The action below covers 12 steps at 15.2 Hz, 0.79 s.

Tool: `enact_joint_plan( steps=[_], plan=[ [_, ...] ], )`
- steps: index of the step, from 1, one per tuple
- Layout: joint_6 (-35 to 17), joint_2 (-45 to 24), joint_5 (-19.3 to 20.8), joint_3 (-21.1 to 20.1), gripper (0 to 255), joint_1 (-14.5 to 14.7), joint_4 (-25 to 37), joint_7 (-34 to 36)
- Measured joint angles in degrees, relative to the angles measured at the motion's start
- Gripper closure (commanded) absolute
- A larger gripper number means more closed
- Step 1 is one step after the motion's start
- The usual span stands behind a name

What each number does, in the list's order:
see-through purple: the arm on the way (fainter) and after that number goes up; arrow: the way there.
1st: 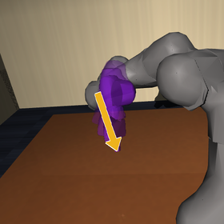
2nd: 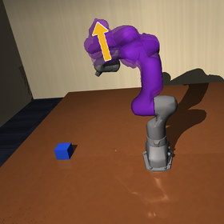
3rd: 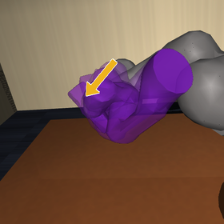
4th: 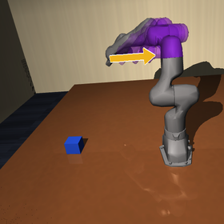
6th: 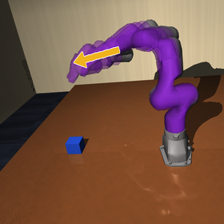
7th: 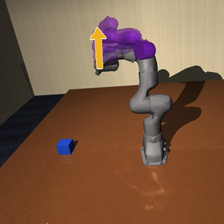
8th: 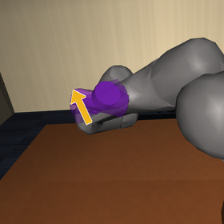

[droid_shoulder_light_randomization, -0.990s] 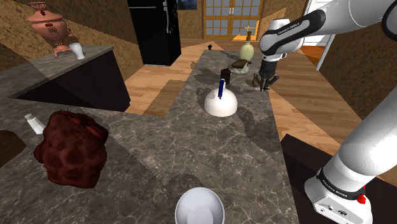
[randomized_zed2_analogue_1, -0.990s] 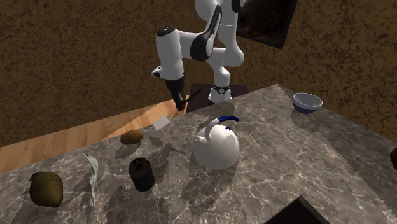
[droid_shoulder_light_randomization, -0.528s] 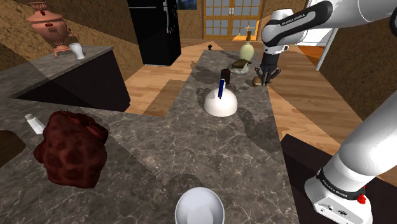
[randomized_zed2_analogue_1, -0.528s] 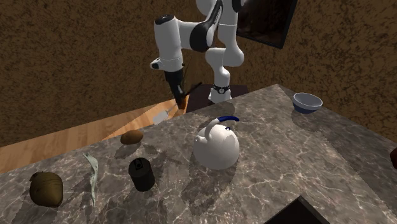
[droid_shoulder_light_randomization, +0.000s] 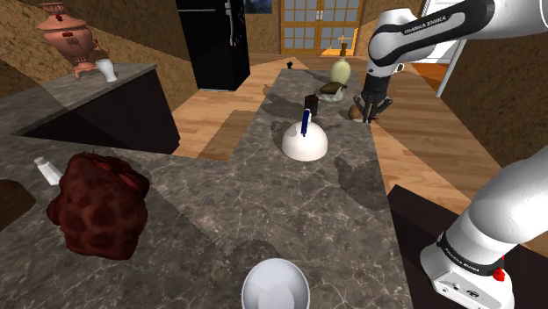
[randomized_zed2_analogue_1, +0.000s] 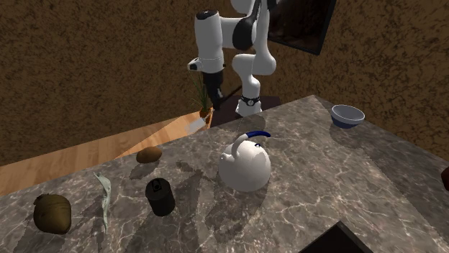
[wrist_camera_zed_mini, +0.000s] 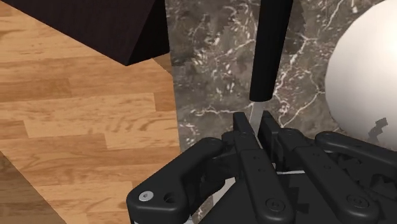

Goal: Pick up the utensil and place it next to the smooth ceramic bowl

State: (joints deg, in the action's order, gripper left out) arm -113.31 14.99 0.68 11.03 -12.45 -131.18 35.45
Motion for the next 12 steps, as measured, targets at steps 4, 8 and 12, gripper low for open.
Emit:
enact_joint_plan(
  steps=[4,8,12],
  plan=[
    [-0.02,7.27,0.00,-2.94,255,1.22,-7.15,4.39],
    [0.94,14.38,-0.74,-5.71,255,2.39,-13.22,8.09],
    [2.97,21.90,-2.90,-9.68,255,4.55,-18.58,12.94]
  ],
)
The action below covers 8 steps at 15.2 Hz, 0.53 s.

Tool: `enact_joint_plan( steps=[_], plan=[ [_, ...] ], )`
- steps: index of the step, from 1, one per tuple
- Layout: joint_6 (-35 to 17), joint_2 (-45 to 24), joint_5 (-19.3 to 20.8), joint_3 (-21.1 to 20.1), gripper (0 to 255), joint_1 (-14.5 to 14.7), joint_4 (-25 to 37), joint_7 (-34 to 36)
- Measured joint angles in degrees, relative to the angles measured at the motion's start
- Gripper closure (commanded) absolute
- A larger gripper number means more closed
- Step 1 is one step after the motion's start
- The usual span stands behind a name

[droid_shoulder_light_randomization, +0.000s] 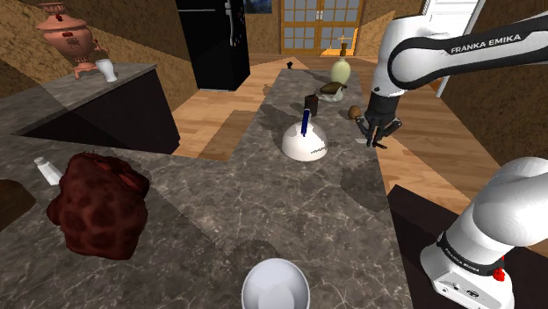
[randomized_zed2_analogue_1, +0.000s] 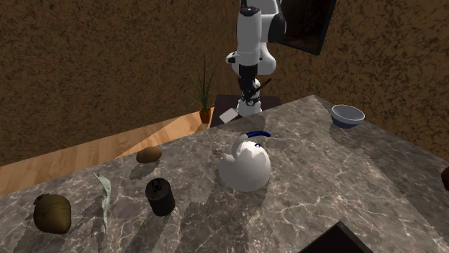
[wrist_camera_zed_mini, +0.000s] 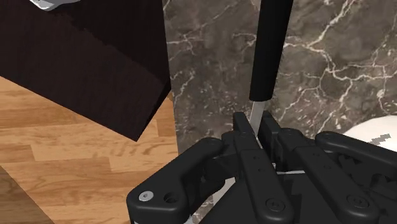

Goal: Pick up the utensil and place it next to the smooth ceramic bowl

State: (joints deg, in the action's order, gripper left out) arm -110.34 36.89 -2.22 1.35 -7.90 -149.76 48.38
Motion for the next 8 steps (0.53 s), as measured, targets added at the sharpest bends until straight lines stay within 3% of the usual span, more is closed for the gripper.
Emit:
enact_joint_plan(
  steps=[8],
  plan=[
    [3.86,11.81,-6.69,-8.32,255,5.98,-7.26,9.69]
  ],
)
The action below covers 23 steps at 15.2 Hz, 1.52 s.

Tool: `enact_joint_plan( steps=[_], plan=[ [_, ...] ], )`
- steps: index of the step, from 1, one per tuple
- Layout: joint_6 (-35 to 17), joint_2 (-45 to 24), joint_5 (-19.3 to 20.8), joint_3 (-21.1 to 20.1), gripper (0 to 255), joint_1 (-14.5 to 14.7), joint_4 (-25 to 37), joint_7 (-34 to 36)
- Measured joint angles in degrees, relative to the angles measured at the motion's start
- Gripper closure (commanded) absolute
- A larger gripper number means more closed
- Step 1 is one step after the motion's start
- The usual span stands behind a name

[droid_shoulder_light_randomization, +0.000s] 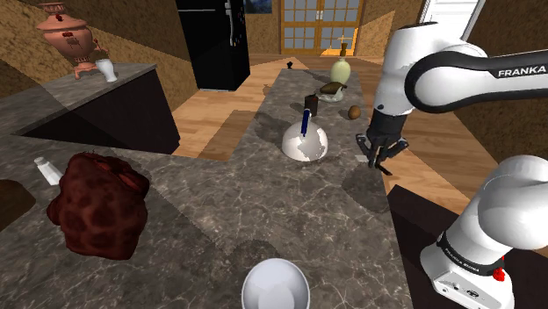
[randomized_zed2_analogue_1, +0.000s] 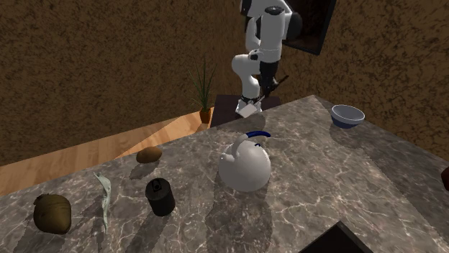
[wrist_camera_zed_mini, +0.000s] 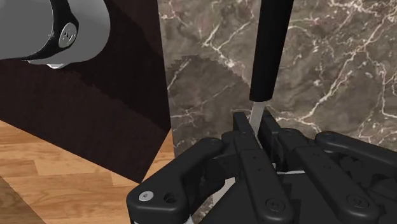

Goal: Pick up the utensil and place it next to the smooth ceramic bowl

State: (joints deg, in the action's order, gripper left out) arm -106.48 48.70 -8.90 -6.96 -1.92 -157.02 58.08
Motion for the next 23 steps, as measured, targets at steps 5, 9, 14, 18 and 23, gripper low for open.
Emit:
enact_joint_plan(
  steps=[5,9,14,18,23],
  plan=[
    [3.37,7.01,-5.85,-6.25,255,5.43,-2.90,7.33],
    [5.78,10.36,-10.62,-11.23,255,9.70,-3.07,13.37],
    [6.79,11.36,-16.96,-18.35,255,14.51,-1.64,21.10],
    [6.57,10.92,-22.32,-24.75,255,17.97,0.16,27.61],
    [5.48,7.87,-27.28,-32.12,255,19.65,4.69,34.47]
  ],
)
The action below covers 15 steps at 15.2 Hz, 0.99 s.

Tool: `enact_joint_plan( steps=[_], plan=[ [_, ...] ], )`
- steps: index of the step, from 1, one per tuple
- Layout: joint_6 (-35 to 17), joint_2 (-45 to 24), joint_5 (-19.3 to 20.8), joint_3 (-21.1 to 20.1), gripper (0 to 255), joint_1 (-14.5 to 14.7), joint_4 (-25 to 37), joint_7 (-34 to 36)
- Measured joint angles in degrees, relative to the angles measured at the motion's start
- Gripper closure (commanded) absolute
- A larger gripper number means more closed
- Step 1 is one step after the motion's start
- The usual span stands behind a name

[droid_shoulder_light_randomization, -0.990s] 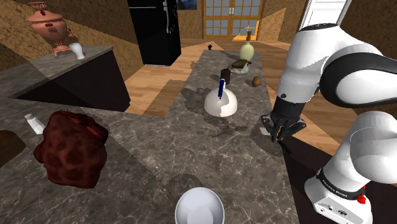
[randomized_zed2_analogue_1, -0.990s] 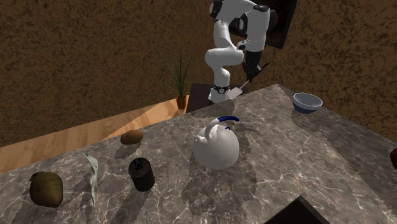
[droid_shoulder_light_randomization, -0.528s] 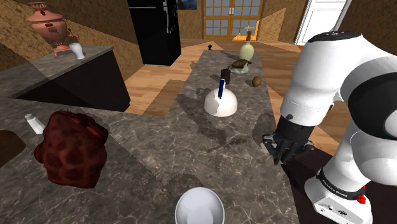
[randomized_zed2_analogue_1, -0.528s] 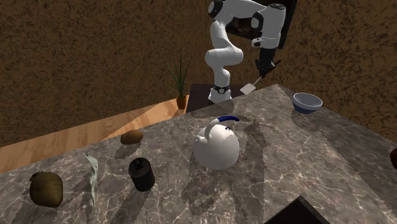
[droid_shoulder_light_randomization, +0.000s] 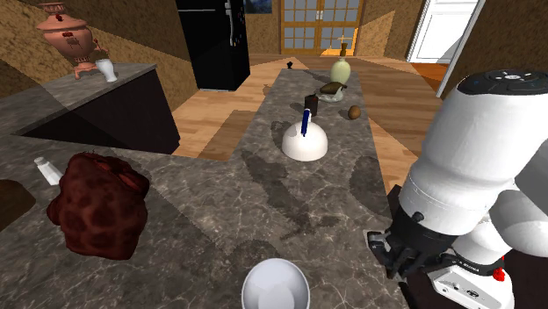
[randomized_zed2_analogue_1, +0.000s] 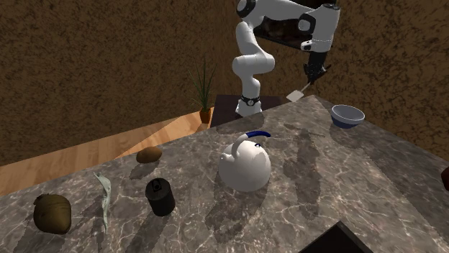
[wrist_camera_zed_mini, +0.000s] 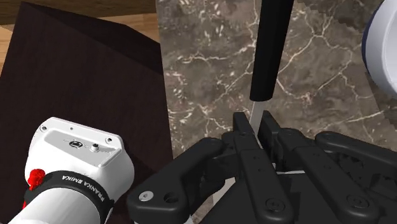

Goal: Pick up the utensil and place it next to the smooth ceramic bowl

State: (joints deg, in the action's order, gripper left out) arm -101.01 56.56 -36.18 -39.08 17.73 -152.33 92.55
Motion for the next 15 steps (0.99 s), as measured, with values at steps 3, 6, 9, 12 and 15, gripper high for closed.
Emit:
enact_joint_plan(
  steps=[3,6,9,12,15],
  plan=[
    [-1.42,-1.34,-2.32,-3.52,255,0.48,1.05,2.48],
    [-3.48,-2.07,-3.54,-5.10,255,0.50,-0.11,2.37],
    [-5.60,-2.59,-4.90,-6.66,255,0.76,-1.65,2.16],
    [-8.28,-3.64,-6.42,-8.57,255,0.74,-3.19,1.74],
    [-10.49,-4.45,-7.83,-10.22,255,0.89,-4.52,1.47]
  ],
)
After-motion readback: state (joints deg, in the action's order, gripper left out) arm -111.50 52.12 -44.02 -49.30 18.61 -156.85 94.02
